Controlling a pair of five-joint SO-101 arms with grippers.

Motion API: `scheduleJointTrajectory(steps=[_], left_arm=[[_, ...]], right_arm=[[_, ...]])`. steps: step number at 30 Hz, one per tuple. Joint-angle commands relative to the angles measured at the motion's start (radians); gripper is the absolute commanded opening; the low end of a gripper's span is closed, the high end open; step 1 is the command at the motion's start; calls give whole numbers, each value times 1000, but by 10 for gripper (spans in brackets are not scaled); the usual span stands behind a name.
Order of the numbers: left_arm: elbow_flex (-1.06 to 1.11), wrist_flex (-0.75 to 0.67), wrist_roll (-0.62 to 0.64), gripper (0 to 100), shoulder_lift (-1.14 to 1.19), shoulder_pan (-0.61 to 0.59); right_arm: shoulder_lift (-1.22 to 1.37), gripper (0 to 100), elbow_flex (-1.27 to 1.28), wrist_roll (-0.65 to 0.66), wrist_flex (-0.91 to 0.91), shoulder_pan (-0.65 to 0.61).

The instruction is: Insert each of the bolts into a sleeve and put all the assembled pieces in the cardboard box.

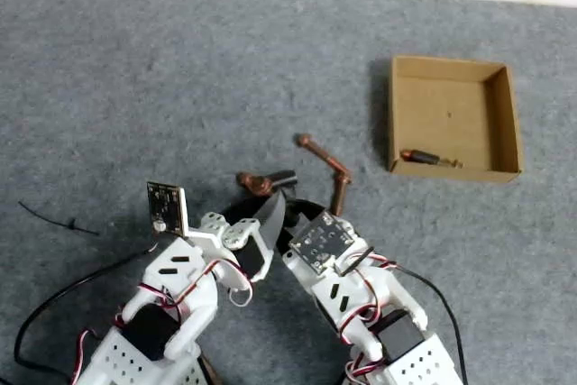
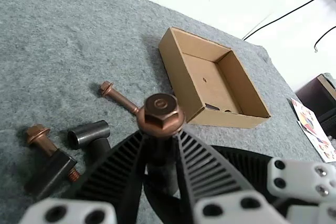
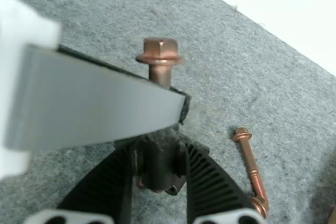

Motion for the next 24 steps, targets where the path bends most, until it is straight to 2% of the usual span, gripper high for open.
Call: scheduleJointTrajectory(steps=[1, 4, 6, 10, 13, 24], left_arm=[[19, 31, -9, 7, 2, 31], [19, 29, -9, 9, 1, 27], [19, 29, -9, 52, 1, -15], [19, 32, -6, 313, 2, -93], [19, 40, -6, 444, 2, -51], [19, 58, -5, 368, -1, -22]], right_arm=[[-24, 5, 51, 6, -42, 35], [-24, 6, 51, 6, -42, 35], [-24, 6, 51, 6, -42, 35], [-24, 6, 51, 6, -42, 35], [-24, 6, 51, 6, -42, 35], [-24, 6, 51, 6, -42, 35]])
